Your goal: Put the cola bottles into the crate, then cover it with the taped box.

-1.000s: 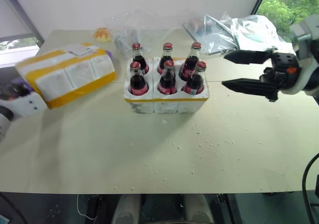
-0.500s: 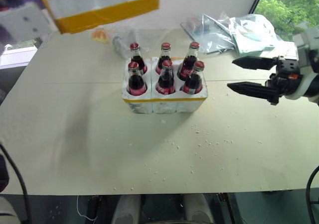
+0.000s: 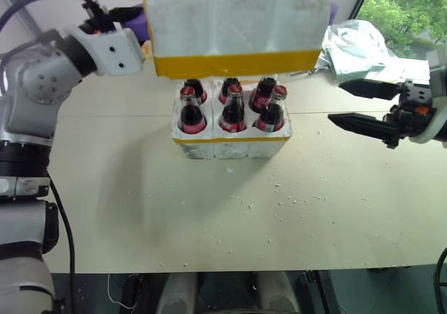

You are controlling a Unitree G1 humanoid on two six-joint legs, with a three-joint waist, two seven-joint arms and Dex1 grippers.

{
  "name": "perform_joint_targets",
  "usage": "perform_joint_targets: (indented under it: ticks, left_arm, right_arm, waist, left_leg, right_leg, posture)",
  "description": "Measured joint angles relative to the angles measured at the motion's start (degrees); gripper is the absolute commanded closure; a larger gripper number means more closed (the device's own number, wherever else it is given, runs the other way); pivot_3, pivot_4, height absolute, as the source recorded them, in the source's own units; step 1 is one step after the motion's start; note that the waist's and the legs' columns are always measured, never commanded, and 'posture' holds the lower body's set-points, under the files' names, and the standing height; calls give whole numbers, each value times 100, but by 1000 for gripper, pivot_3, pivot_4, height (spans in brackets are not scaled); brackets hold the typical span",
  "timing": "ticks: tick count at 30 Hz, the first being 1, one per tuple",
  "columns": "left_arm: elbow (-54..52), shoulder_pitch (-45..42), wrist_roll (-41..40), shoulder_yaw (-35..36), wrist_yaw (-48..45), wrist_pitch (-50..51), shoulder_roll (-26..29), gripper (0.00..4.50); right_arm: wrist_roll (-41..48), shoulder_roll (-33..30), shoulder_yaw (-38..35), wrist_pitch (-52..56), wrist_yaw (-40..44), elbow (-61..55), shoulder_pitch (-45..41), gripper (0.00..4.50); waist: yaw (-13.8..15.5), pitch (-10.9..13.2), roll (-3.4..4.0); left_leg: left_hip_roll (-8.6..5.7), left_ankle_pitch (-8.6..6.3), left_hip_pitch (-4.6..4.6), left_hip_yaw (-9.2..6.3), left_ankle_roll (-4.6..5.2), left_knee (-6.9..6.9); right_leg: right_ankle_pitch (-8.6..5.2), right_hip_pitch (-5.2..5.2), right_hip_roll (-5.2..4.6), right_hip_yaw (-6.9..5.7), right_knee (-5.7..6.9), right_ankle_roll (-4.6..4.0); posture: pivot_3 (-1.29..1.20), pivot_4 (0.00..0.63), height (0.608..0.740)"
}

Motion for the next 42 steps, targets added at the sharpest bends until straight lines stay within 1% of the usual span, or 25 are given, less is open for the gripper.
perform_joint_targets:
  ticks: [3,6,10,15,18,20,21,22,25,29,31,32,34,36,37,39,41,42]
  left_arm:
    - [174,106,184,-180,2,-385,11,2908]
    - [350,203,536,-341,71,-715,95,2908]
    - [359,308,905,-415,304,-1174,127,2908]
    - [452,365,1246,-462,527,-1366,130,2908]
    - [459,475,1316,-480,569,-1426,129,2086]
    - [404,649,1349,-480,610,-1433,129,1048]
    - [381,736,1366,-481,621,-1435,129,607]
    - [345,839,1379,-481,642,-1435,136,51]
    - [146,1122,1392,-478,652,-1464,222,51]
    - [-372,1774,1108,-323,485,-1487,621,51]
    - [-703,2294,699,-156,257,-1476,914,51]
    - [-886,2581,367,-52,81,-1411,1062,51]
    - [-1357,3283,-538,196,-463,-921,1326,51]
    - [-1909,3947,-1754,561,-1064,275,1397,51]
    - [-2088,4135,-2211,661,-1301,790,1446,51]
    - [-2647,4581,-3624,1132,-1803,2406,1612,51]
    - [-3002,4767,-5394,1878,-2205,4288,1788,51]
    - [-3084,4756,-6032,2279,-2315,4960,1876,51]
  right_arm:
    - [30,-1,-50,43,-56,-2,0,0]
    - [35,-1,-58,55,-101,-4,-1,0]
    - [66,0,-59,58,-171,-13,-1,0]
    - [67,12,-58,43,-216,-14,-3,0]
    - [67,21,-49,21,-230,-14,-12,0]
    - [65,23,-32,7,-224,-14,-12,0]
    - [61,23,-19,1,-216,-14,-11,0]
    - [60,23,3,-18,-201,-14,-11,0]
    - [49,23,48,-71,-166,-14,-7,0]
    - [13,23,69,-111,-144,3,-6,0]
    - [-12,21,77,-136,-109,18,6,0]
    - [-42,19,85,-161,-78,20,33,0]
    - [-79,13,96,-205,-19,70,96,0]
    - [-148,11,141,-225,36,162,120,0]
    - [-172,11,153,-229,62,218,117,0]
    - [-228,13,218,-277,112,320,95,0]
    - [-300,11,300,-364,188,444,60,0]
    - [-348,11,329,-394,216,513,55,0]
  waist:
    - [17,0,0]
    - [13,0,0]
    - [14,0,0]
    - [11,0,0]
    - [9,0,0]
    - [7,0,0]
    - [7,0,0]
    - [7,0,0]
    - [9,0,0]
    - [-13,0,0]
    - [-22,0,1]
    - [-24,0,1]
    - [-22,-1,4]
    - [-19,-1,4]
    - [-7,-1,4]
    - [-5,1,3]
    - [-14,1,3]
    - [-14,1,4]
  left_leg:
    - [0,0,0,0,0,1]
    - [0,0,-1,0,0,1]
    - [0,0,-1,0,0,1]
    - [0,0,-1,0,0,1]
    - [0,0,-1,0,0,1]
    - [0,0,0,0,0,1]
    - [0,0,0,0,0,1]
    - [0,0,0,0,0,1]
    - [0,0,-1,0,0,1]
    - [1,0,1,0,0,-2]
    - [2,0,4,1,0,-4]
    - [3,0,4,1,0,-5]
    - [3,0,7,4,0,-6]
    - [5,-1,8,5,0,-4]
    - [5,0,9,4,0,-3]
    - [6,-1,9,4,0,-2]
    - [6,-1,10,3,0,-1]
    - [6,-1,12,4,0,-2]
  right_leg:
    - [0,0,0,0,0,0]
    - [0,0,0,0,0,0]
    - [0,0,0,0,0,0]
    - [0,0,0,0,1,0]
    - [1,0,0,0,1,0]
    - [0,0,0,0,1,0]
    - [1,0,0,0,1,0]
    - [1,0,0,0,1,0]
    - [1,0,0,0,1,0]
    - [1,0,0,1,1,0]
    - [1,0,0,4,1,-1]
    - [0,0,0,4,1,-1]
    - [0,0,-1,9,1,-1]
    - [0,0,0,11,1,-2]
    - [0,2,0,10,0,-3]
    - [0,5,1,11,-1,-3]
    - [-1,6,2,10,-2,-2]
    - [-1,6,2,10,-2,-2]
  posture:
    - [0,150,737]
    - [0,150,737]
    - [0,150,737]
    - [0,150,737]
    - [0,150,737]
    - [0,150,737]
    - [0,150,737]
    - [0,150,737]
    - [0,150,737]
    - [0,150,737]
    - [0,150,737]
    - [0,150,737]
    - [0,150,737]
    - [0,150,737]
    - [0,150,737]
    - [0,150,737]
    - [0,150,737]
    - [0,150,737]
